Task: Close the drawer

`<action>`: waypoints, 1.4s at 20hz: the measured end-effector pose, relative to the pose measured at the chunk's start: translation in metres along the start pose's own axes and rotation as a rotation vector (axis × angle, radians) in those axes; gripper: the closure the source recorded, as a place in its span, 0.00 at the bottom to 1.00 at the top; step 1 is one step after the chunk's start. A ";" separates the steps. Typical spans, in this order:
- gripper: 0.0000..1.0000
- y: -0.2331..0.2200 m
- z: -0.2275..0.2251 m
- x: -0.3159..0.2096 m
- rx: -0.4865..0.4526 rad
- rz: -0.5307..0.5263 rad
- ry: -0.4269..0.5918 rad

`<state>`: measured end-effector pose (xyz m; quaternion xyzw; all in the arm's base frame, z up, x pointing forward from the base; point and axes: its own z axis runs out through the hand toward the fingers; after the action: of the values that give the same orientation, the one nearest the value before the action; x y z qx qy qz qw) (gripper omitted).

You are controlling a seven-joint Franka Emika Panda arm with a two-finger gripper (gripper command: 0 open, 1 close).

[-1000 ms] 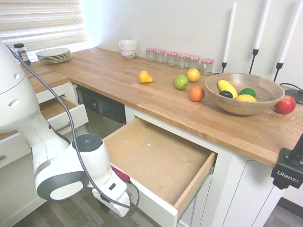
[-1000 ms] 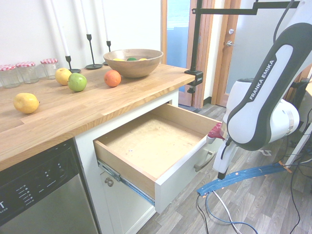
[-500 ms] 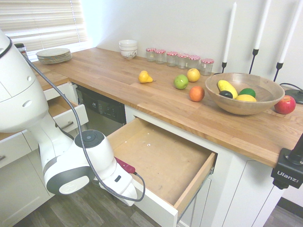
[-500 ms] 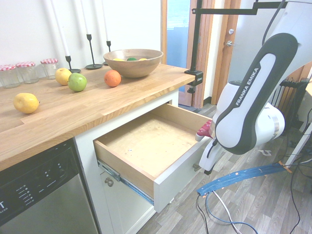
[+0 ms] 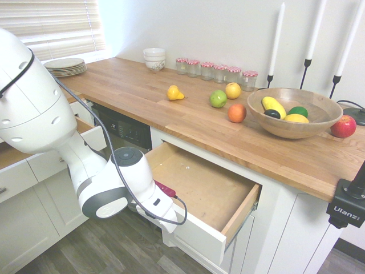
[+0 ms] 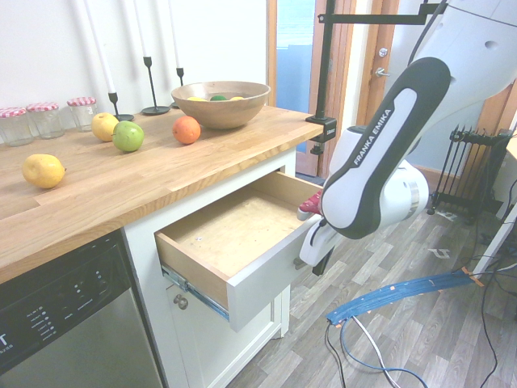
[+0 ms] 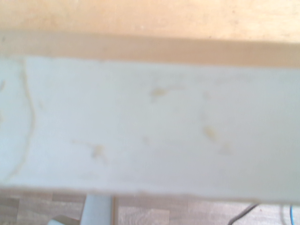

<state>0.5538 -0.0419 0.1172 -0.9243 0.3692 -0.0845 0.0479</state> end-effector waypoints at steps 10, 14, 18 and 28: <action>1.00 -0.055 0.007 0.049 0.018 0.026 0.001; 1.00 -0.079 0.014 0.073 0.012 0.031 0.006; 1.00 -0.102 0.019 0.099 0.012 0.037 0.012; 1.00 -0.138 0.024 0.137 0.020 0.055 0.009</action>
<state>0.7494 -0.0362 0.1308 -0.9128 0.3939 -0.0910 0.0575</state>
